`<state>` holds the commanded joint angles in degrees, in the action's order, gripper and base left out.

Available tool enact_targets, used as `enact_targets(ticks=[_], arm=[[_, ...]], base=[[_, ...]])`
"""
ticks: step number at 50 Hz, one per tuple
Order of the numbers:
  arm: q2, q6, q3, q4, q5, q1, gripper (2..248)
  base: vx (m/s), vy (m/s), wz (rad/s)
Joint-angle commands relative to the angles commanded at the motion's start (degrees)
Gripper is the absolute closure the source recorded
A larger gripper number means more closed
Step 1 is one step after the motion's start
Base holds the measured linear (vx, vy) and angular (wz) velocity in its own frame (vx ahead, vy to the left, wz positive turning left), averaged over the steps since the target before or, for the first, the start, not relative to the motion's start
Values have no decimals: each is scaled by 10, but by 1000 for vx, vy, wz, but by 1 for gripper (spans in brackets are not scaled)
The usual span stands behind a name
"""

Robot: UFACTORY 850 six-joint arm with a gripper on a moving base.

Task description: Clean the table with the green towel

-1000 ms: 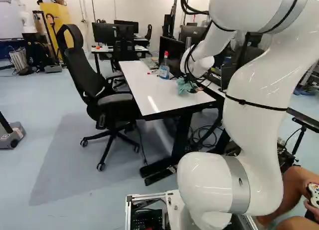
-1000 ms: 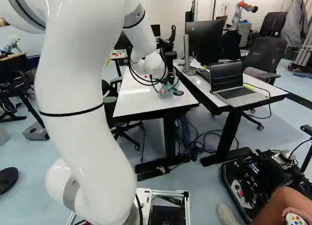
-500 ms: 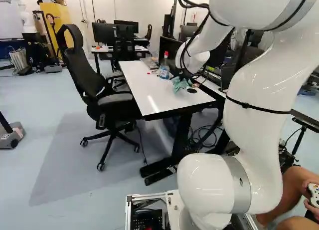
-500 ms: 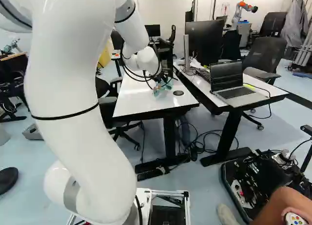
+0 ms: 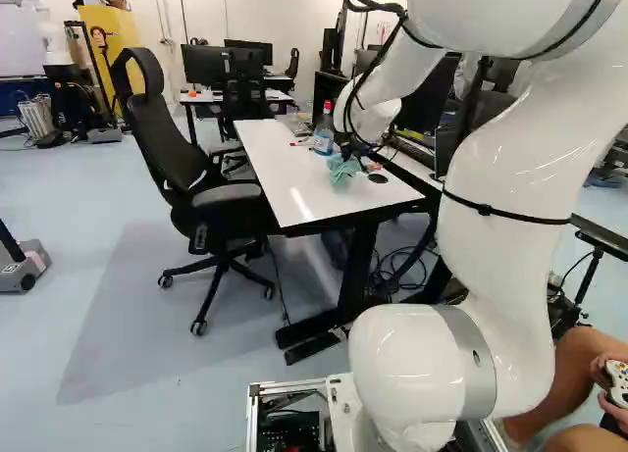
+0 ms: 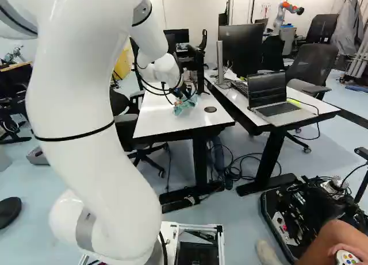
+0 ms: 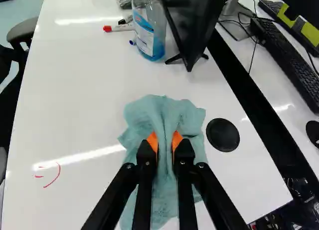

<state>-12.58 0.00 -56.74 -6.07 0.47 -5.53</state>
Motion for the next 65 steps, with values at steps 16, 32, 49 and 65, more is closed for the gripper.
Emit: enact_targets(ticks=[16,32,49,65], arm=[[-1,0,-1,31,-15,26,200],[-3,0,-3,40,-15,52,200],[-12,0,-14,43,-15,77,200],[-29,0,-34,43,-15,96,200]], base=[[0,0,0],[0,0,0],[0,0,0],[0,0,0]])
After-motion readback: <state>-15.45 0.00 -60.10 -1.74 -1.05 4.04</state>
